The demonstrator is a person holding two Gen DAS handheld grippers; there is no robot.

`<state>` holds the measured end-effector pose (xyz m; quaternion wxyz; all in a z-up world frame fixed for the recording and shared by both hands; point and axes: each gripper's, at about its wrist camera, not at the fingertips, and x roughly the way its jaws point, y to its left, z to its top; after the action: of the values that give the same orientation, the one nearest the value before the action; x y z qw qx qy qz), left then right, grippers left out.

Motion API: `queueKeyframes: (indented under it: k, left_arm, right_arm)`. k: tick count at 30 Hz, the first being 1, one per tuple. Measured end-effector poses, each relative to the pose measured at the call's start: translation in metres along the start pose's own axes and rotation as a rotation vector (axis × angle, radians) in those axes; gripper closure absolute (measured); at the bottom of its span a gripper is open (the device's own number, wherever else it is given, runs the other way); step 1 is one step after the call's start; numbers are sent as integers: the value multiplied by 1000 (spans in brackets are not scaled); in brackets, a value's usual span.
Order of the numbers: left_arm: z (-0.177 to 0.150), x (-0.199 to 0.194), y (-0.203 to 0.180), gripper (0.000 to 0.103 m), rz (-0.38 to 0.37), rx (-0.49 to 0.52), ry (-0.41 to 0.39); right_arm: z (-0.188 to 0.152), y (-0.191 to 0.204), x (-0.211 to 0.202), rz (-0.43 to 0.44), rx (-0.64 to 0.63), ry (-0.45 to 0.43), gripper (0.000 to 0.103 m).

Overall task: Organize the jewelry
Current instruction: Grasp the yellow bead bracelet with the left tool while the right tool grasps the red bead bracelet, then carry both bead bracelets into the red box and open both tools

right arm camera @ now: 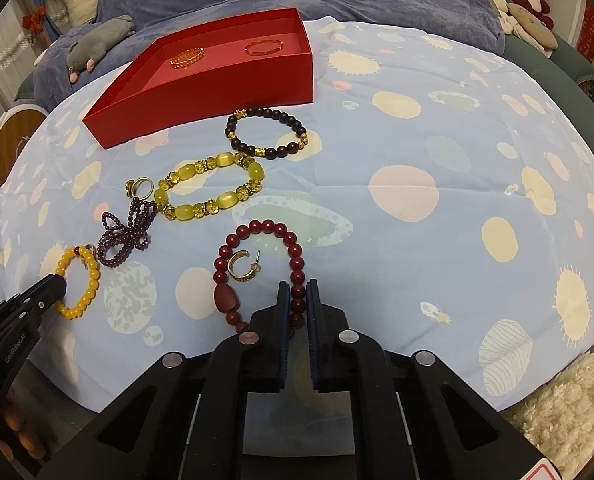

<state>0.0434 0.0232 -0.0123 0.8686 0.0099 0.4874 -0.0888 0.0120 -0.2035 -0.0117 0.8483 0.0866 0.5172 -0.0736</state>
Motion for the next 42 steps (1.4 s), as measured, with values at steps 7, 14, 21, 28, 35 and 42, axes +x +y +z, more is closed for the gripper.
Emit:
queueKeyframes:
  k: [7, 14, 21, 28, 35, 42]
  left_arm:
    - [0, -2, 1, 95, -22, -11, 0]
    - [3, -22, -7, 96, -70, 12, -48]
    - [11, -43, -13, 96, -113, 15, -78]
    - [21, -59, -22, 96, -129, 30, -86]
    - [51, -73, -32, 96, -170, 57, -110]
    - [119, -79, -53, 96, -233, 104, -184]
  right_arm:
    - [-3, 1, -18, 62, 19, -20, 95]
    - [4, 6, -48, 116, 29, -76, 95]
    - [9, 11, -69, 166, 24, -100, 95]
    - [14, 18, -84, 190, -4, -121, 95]
    - [38, 22, -92, 205, -29, -144, 95]
    - [98, 38, -92, 229, -100, -208, 95]
